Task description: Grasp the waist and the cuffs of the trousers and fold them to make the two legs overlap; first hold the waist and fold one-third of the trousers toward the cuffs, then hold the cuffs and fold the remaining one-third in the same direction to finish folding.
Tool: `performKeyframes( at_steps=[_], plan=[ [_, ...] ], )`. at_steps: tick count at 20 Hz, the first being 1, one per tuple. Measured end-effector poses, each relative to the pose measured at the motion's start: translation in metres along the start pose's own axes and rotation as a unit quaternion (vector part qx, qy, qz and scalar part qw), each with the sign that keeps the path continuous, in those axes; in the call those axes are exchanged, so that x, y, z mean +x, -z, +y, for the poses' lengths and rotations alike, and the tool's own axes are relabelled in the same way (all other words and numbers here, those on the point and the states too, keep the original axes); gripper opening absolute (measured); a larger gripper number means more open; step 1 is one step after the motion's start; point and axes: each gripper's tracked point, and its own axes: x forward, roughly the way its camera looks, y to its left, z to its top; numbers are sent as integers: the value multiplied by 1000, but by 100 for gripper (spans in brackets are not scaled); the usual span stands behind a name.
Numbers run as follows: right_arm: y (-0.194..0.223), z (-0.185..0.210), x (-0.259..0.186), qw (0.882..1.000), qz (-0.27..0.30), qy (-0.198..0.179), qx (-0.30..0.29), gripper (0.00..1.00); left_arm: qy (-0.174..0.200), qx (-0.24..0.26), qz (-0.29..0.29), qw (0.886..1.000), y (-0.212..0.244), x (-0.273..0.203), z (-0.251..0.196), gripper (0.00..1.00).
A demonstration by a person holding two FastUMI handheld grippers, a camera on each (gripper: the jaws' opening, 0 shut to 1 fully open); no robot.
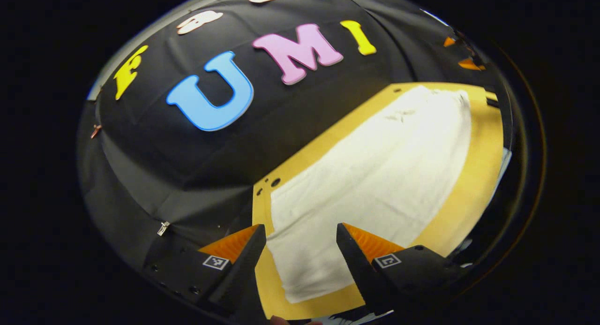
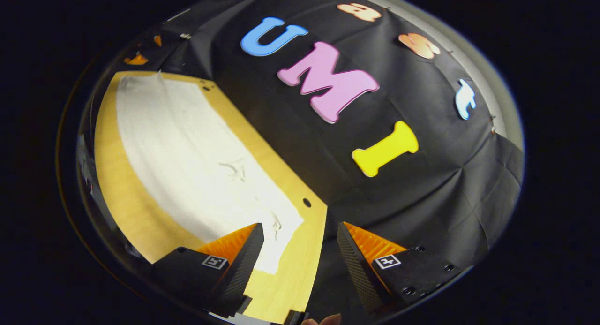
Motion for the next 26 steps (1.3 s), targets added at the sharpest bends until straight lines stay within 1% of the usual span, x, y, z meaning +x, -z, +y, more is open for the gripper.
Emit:
performKeyframes(
  at_steps=[2,5,8,12,14,17,19,21,22,23,25,26],
  plan=[
    [22,19,7,999,17,-31,-29,98,21,45,27,998,35,2,-5,96],
    [45,41,13,994,33,-73,-78,97,57,107,57,991,77,12,-22,96],
    [64,60,20,985,43,-109,-127,98,96,156,77,980,107,16,-36,96],
    [88,81,25,974,61,-145,-162,97,137,207,102,963,137,21,-46,95],
    [96,92,28,969,66,-159,-175,97,138,226,102,959,141,26,-39,95],
    [102,106,36,965,74,-175,-182,98,143,233,110,956,139,45,-28,94],
    [107,114,46,962,79,-186,-185,98,151,251,110,950,133,60,-25,94],
    [109,120,57,957,80,-199,-196,98,163,273,111,941,129,74,-23,93],
    [109,120,62,955,78,-202,-204,98,167,283,114,937,125,82,-22,91],
    [106,119,69,954,67,-203,-212,98,173,289,118,934,124,89,-20,90],
    [104,114,83,952,56,-204,-219,96,185,289,135,930,121,102,-20,86],
    [104,111,90,952,52,-205,-221,96,192,285,150,927,124,107,-20,81]
  ],
)
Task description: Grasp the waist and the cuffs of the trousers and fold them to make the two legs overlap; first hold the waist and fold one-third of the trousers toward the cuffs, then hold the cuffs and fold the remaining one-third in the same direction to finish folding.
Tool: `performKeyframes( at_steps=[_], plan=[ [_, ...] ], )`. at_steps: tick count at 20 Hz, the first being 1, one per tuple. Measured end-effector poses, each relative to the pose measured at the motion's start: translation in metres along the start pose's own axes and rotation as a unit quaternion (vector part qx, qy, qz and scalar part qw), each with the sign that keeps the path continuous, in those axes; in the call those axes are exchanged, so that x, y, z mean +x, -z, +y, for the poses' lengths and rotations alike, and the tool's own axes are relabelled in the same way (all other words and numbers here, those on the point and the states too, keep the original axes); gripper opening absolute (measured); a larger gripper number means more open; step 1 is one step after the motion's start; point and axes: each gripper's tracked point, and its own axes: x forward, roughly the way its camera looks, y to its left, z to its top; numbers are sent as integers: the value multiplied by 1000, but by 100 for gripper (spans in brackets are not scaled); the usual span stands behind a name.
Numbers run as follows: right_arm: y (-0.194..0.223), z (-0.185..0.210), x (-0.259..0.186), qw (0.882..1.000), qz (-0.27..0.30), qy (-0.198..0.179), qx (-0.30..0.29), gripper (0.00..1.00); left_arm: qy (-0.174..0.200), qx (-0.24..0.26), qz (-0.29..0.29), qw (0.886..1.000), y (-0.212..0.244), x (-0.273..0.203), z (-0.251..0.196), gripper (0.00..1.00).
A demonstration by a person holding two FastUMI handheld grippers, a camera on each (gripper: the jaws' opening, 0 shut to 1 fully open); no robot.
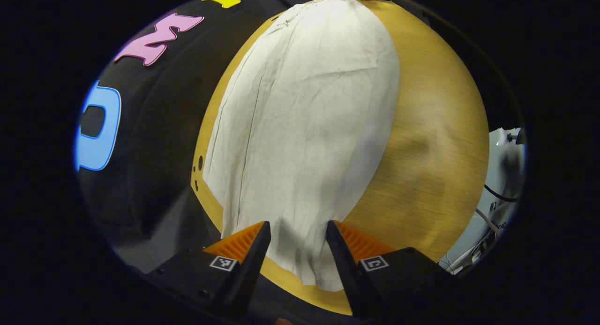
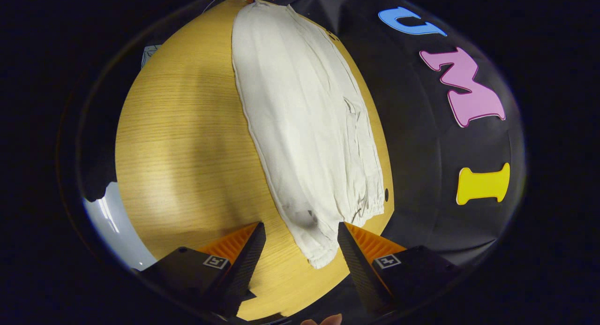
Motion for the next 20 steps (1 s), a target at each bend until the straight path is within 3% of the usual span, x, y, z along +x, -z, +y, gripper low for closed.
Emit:
performKeyframes(
  at_steps=[1,2,3,6,7,8,9,10,11,12,17,20],
  plan=[
    [1,-5,6,1000,-5,0,-2,96,5,-4,10,1000,0,3,4,75],
    [2,-11,10,1000,-9,0,-5,96,8,-8,18,1000,-1,7,5,64],
    [3,-16,15,1000,-13,-1,-7,96,13,-14,30,999,-2,10,5,60],
    [4,-16,29,999,-16,-30,-1,92,11,-30,50,998,-7,16,4,37],
    [6,-14,36,999,-12,-48,0,83,0,-35,55,998,-8,18,5,25],
    [6,-13,40,998,-8,-55,2,63,-12,-38,56,998,-8,20,7,19],
    [8,-10,43,998,-1,-63,0,60,-19,-42,52,998,-9,21,6,13],
    [8,-4,44,997,7,-72,-4,43,-27,-43,48,998,-10,23,7,12],
    [10,-1,44,997,16,-77,-13,32,-39,-43,45,997,-11,24,8,7],
    [10,-3,48,997,20,-70,-21,13,-47,-42,45,997,-7,24,9,6],
    [10,-4,42,996,49,-72,1,5,-28,-61,35,997,-8,23,10,5],
    [-6,-30,31,998,38,-41,27,5,-50,-77,18,996,-11,7,27,5]
  ],
)
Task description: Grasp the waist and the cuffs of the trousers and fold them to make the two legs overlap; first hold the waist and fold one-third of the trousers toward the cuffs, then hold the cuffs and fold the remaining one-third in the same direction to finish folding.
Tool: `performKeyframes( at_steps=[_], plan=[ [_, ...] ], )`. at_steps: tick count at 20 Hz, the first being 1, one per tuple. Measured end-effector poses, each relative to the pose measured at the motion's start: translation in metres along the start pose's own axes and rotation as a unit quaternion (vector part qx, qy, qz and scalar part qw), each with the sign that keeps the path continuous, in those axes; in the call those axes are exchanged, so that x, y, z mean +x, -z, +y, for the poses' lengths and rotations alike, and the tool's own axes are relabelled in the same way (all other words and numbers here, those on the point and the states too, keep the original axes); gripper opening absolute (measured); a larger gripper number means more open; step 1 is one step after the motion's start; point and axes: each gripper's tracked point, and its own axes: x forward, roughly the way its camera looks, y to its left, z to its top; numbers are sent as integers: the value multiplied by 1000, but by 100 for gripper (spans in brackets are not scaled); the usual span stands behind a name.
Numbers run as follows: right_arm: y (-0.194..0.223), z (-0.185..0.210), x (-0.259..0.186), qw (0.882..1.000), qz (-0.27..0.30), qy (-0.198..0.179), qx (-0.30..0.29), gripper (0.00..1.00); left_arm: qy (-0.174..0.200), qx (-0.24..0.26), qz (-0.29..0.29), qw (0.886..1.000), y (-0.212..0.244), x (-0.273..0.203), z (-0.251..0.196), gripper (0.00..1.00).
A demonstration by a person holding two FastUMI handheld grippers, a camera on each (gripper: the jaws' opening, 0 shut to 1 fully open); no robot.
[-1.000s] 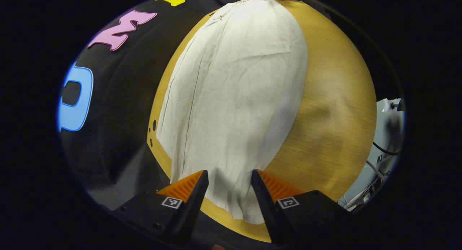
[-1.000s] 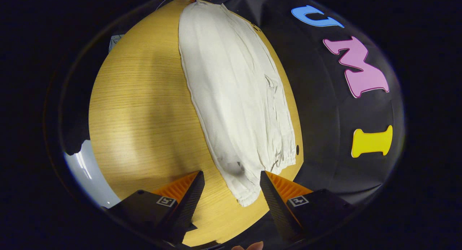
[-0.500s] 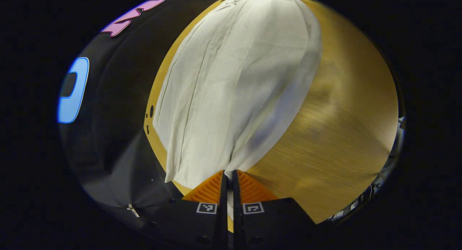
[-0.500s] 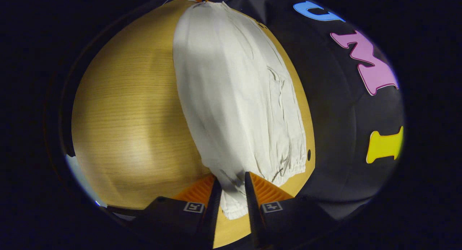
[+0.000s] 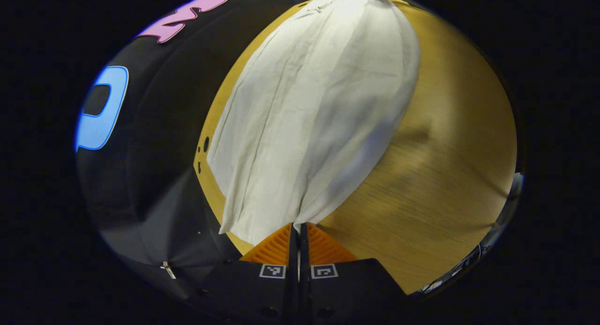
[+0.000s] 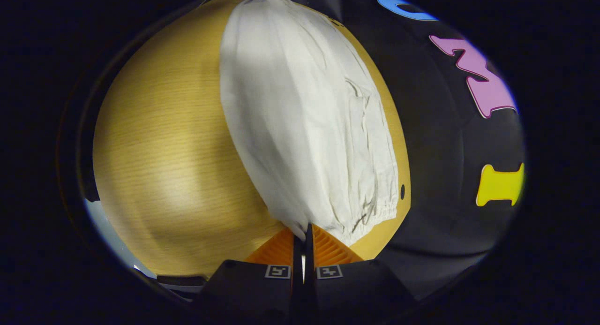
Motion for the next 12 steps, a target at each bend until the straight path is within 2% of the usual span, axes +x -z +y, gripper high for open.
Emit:
performKeyframes(
  at_steps=[5,9,12],
  plan=[
    [-20,-53,-22,997,-22,63,48,5,-52,-51,-15,997,-13,-10,56,5],
    [-26,-95,-16,989,-21,101,101,5,-87,-115,-16,989,-34,9,102,5],
    [-28,-130,0,983,-20,126,132,5,-119,-145,-31,982,-63,29,150,5]
  ],
)
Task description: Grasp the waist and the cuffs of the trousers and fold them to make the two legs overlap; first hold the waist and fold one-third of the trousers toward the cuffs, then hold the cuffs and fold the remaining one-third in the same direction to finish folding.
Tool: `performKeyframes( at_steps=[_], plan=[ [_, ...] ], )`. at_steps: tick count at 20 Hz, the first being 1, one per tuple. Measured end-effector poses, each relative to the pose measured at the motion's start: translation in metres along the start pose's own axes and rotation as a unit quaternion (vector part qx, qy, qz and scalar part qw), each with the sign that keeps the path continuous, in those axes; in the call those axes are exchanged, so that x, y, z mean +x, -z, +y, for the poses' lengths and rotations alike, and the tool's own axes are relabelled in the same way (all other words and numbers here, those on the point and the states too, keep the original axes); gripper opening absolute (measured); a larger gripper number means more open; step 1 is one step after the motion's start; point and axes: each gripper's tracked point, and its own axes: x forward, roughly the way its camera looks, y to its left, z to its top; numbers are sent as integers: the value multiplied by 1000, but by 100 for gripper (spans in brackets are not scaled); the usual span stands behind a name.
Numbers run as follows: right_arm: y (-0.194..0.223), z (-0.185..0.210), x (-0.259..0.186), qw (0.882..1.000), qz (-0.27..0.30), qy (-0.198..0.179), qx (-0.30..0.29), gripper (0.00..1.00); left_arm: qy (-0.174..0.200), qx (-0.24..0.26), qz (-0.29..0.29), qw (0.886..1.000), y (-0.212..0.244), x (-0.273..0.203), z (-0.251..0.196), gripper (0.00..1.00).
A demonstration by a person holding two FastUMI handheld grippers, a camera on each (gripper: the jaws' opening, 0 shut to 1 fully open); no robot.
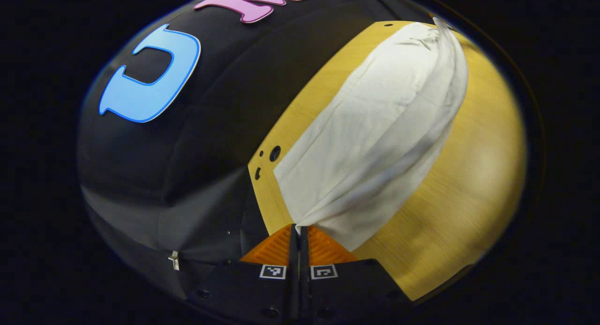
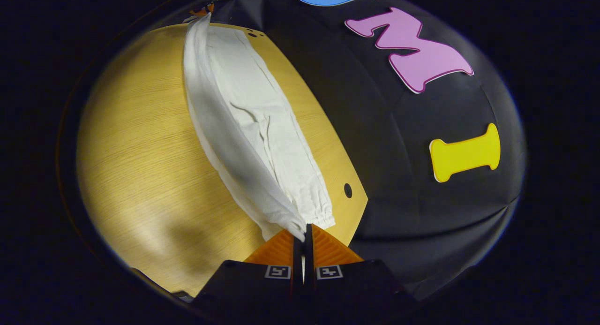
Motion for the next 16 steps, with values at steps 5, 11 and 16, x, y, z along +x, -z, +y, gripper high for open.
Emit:
performKeyframes(
  at_steps=[5,11,16],
  plan=[
    [-8,-31,39,998,4,32,48,5,-42,-23,-17,999,-46,48,22,5],
    [-3,-38,106,996,24,32,84,5,-56,-69,13,996,-63,107,12,5],
    [23,-6,163,990,74,-12,122,5,-26,-44,60,997,-51,154,-20,5]
  ],
)
